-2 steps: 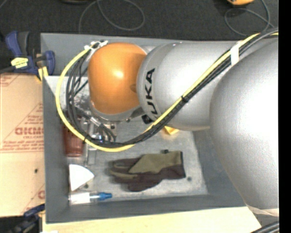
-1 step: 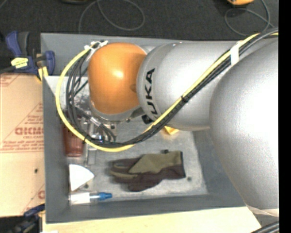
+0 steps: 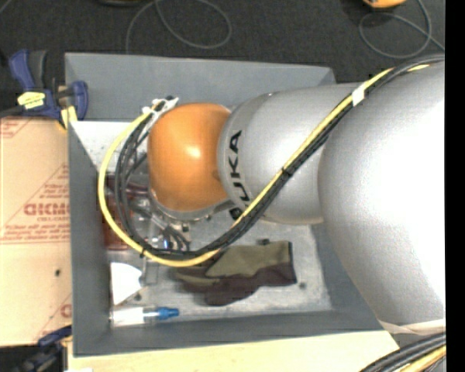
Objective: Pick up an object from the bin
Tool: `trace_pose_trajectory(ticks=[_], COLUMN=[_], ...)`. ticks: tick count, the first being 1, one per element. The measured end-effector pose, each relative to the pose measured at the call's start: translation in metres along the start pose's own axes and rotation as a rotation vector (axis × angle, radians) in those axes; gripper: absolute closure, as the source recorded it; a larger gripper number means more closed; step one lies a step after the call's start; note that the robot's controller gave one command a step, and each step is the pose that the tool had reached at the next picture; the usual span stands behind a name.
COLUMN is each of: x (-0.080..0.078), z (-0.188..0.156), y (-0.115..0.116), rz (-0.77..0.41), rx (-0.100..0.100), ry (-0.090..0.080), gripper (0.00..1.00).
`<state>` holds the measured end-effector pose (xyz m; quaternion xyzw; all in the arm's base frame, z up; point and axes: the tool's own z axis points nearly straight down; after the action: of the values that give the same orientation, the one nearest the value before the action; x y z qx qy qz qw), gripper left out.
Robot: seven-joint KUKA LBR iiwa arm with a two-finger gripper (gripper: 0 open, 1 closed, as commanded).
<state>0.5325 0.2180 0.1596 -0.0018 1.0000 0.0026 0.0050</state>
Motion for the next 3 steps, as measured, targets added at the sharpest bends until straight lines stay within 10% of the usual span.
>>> trace_pose_trajectory(ticks=[2, 3], x=[-0.020, 0.002], z=[0.030, 0.034], y=[-0.034, -0.044], rz=[0.159, -0.108], rx=[0.002, 0.002], ry=[-0.001, 0.006], gripper=[0.00, 0.00])
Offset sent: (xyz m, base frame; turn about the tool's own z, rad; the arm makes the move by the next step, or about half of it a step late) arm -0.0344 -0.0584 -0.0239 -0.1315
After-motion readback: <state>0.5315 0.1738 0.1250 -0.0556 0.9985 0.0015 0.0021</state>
